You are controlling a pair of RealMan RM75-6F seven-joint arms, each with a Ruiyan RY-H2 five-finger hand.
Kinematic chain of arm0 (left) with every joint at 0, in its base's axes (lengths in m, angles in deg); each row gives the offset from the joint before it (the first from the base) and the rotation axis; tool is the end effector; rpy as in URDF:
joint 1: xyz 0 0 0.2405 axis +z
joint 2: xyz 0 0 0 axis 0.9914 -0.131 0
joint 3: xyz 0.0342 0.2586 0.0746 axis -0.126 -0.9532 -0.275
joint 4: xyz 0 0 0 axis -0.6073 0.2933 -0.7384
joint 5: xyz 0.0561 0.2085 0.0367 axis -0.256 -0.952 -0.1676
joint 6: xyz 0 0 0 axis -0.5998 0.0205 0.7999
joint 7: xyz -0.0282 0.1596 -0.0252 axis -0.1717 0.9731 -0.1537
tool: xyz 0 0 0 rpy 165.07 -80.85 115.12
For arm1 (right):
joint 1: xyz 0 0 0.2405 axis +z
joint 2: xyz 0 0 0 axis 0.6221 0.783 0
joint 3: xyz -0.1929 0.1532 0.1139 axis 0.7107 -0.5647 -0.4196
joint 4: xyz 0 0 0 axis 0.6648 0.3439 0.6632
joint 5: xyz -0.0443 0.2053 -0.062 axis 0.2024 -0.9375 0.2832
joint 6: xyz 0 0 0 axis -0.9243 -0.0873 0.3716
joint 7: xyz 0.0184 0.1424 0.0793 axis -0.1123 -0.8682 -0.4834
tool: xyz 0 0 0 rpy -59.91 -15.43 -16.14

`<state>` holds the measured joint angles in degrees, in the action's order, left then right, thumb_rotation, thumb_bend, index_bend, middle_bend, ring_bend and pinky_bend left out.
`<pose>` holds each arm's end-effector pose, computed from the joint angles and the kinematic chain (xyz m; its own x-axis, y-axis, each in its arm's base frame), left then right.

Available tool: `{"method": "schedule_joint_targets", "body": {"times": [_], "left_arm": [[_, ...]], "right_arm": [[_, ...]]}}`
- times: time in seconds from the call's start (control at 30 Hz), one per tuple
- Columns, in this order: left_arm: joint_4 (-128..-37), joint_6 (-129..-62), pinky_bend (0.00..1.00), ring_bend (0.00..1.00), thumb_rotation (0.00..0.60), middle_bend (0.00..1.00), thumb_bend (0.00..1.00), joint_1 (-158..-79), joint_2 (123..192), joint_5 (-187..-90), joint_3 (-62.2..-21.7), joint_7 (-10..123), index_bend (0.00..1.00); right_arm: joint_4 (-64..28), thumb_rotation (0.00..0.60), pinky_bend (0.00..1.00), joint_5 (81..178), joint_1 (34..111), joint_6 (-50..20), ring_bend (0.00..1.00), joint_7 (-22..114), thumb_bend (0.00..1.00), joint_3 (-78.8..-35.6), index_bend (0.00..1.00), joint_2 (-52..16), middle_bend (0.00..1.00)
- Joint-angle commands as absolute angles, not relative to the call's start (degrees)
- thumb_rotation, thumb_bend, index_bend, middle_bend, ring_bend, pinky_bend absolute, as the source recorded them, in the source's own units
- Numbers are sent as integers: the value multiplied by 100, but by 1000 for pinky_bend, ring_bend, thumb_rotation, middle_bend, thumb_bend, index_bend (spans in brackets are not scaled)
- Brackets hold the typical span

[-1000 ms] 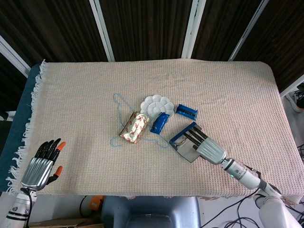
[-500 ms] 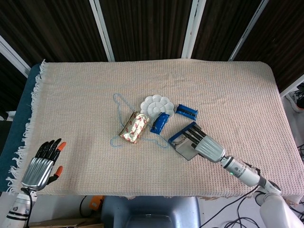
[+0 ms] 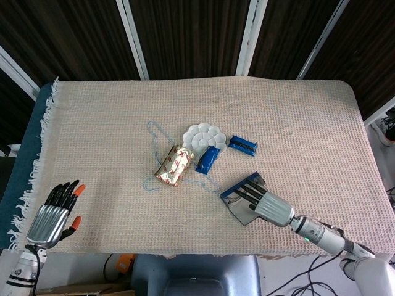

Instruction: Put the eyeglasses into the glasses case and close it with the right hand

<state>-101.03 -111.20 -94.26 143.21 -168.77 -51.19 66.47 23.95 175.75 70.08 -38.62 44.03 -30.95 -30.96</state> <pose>-0.2939 0.2218 0.1000 0.5175 0.0770 0.8522 0.8401 -0.2348 -0.4889 -0.2940 -0.3019 -0.0072 0.7569 0.2202 0.6153 -0.2512 -0.7712 0.5850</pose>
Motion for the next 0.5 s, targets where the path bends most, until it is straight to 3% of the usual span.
{"method": "schedule_joint_targets", "body": {"times": [0.03, 0.23, 0.5], "left_arm": [[-10102, -11134, 100, 0, 600, 0, 383, -9420, 14310, -16891, -5123, 6624, 0], [-10097, -11095, 100, 0, 600, 0, 385, -9434, 14319, -16880, -5122, 6638, 0], [-10108, -11025, 100, 0, 600, 0, 385, -9457, 14337, -16842, -5118, 6698, 0]], "right_arm": [[1920, 600, 0, 17671, 6784, -3937, 0, 4634, 679, -2945, 748, -2784, 111], [1283, 600, 0, 17750, 6711, -4115, 0, 4827, 679, -2985, 748, -2447, 111], [593, 600, 0, 17606, 7004, -3764, 0, 4672, 678, -3310, 748, -2170, 110]]}}
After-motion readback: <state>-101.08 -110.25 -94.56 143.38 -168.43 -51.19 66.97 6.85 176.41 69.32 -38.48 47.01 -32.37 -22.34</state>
